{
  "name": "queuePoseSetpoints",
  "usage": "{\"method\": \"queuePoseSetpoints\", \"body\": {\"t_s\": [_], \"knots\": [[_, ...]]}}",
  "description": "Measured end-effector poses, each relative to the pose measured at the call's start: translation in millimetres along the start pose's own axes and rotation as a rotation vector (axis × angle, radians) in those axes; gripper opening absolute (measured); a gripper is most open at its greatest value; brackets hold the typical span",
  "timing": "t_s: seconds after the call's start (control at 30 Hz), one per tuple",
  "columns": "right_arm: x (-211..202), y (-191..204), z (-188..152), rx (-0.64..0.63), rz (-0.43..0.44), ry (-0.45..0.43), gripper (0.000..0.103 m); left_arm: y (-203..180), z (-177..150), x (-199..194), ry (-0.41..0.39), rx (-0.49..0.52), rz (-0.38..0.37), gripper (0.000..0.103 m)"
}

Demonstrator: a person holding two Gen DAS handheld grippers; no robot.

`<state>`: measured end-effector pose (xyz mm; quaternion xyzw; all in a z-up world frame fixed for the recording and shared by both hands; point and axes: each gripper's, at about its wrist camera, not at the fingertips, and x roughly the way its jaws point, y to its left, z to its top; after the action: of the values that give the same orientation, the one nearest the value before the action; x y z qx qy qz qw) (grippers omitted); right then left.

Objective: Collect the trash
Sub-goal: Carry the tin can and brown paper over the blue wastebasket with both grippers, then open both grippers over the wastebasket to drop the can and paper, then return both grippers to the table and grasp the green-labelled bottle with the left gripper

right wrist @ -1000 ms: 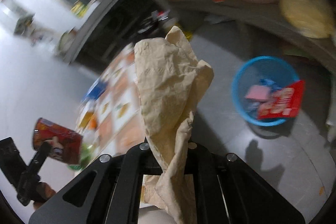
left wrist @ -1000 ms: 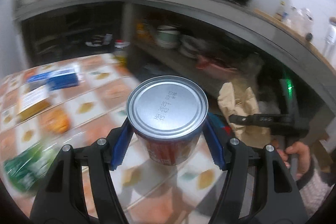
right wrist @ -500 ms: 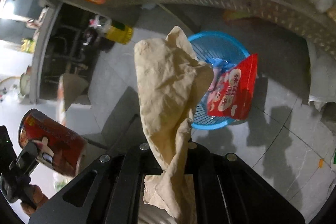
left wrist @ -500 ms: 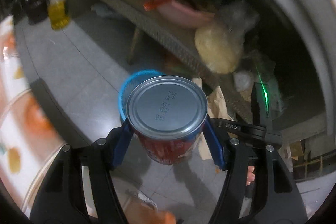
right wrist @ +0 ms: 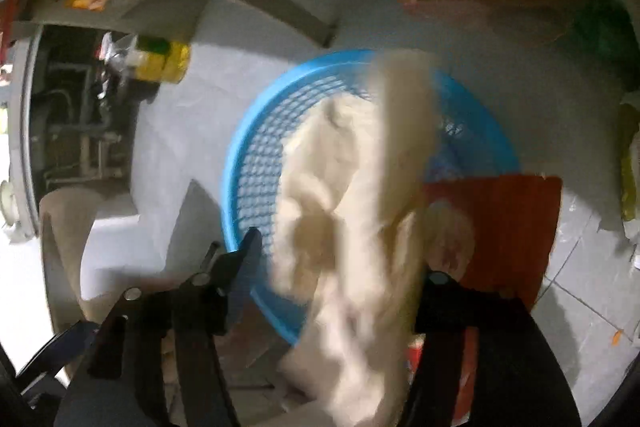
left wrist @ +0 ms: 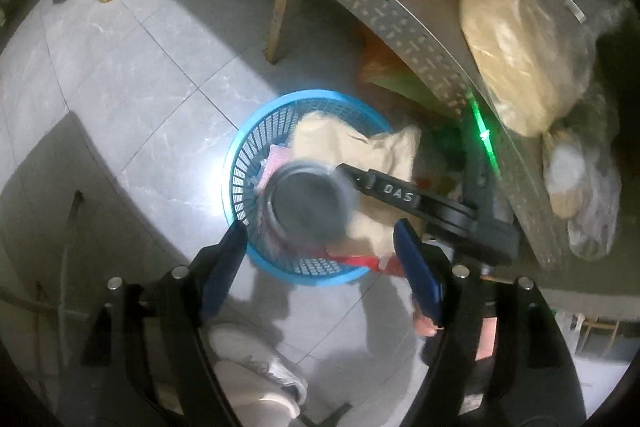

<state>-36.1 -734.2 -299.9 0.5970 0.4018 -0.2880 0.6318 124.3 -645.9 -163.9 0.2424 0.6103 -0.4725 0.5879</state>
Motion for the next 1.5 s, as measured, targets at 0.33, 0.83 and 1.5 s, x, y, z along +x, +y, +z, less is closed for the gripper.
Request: {"method": "queuePoseSetpoints", "body": {"t_s": [0.33,0.83,1.5], "knots": [[4,0,-1,-0.091,-0.146,-0.044,0.06,-9,-12,-56,-0.113,0.075,-0.024,0.073],[-112,9,-82,-0.225,-0.172,-0.32,0.059,24,-144,-247,-0.473,0.135,-0.023,0.084],[-194,165,-243,-0.579,0.123,-0.192,0.07,179,-408,-337,-0.752,-0.209,0.306,0.085]]}}
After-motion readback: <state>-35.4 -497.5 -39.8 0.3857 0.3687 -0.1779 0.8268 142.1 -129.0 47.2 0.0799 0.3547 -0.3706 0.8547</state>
